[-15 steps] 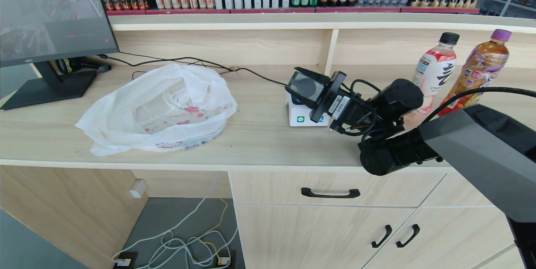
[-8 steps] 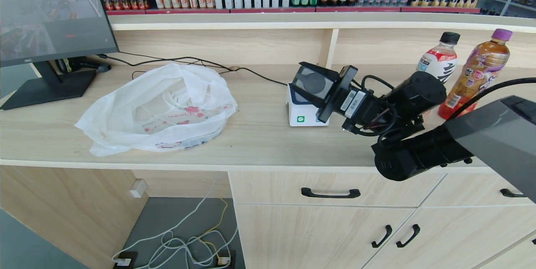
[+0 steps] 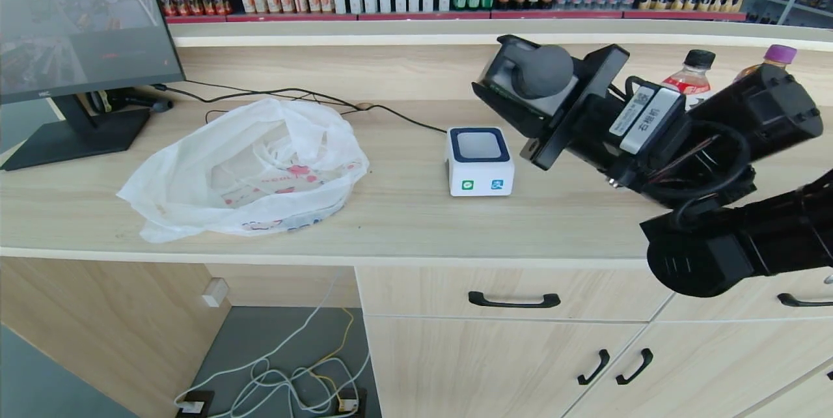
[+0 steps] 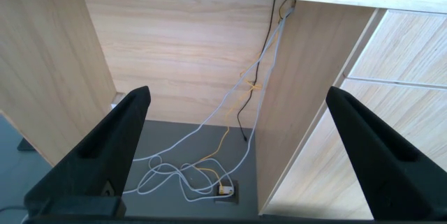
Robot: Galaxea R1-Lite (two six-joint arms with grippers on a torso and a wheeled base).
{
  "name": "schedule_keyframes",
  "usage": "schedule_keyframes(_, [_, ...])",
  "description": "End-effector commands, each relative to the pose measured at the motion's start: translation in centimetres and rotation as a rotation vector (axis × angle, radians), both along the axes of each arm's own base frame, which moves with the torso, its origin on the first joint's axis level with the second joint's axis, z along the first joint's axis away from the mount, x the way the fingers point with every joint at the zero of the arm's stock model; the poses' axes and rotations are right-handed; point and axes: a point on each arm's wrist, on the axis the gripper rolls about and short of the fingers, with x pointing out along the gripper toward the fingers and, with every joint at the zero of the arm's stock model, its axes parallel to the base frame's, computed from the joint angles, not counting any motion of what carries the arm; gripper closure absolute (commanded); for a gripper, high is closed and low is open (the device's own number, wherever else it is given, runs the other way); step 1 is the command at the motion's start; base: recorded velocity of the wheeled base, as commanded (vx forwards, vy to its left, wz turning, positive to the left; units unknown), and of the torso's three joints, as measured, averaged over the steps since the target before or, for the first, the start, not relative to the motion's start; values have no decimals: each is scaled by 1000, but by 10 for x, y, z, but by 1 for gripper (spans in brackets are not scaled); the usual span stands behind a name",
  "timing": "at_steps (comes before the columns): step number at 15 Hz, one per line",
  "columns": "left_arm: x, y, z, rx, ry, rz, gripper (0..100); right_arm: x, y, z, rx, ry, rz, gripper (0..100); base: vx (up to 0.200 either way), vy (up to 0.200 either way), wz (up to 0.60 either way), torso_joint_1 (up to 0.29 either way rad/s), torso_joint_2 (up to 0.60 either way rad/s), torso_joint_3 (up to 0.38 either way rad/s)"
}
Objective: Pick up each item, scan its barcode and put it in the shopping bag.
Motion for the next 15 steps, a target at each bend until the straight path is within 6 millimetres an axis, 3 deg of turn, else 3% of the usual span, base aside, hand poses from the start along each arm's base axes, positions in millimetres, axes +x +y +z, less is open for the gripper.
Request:
schedule_keyframes(1, [0,0,0,0,0,0,0,-60,-12,29,184,118,-30,100,0,0,0,0,0,0])
schedule_keyframes(3, [0,0,0,0,0,0,0,-77,-12,32,246,204,10,100,0,0,0,0,0,0])
schedule_keyframes(7, [0,0,0,0,0,0,0,-85,-19,26,399,446,41,100,0,0,0,0,0,0])
schedule_keyframes(10, [0,0,0,0,0,0,0,-89,-28,-3,477,681,25,100,0,0,0,0,0,0])
schedule_keyframes(15, [0,0,0,3,0,0,0,-98,-42,-64,587,1006,-150,100,0,0,0,0,0,0])
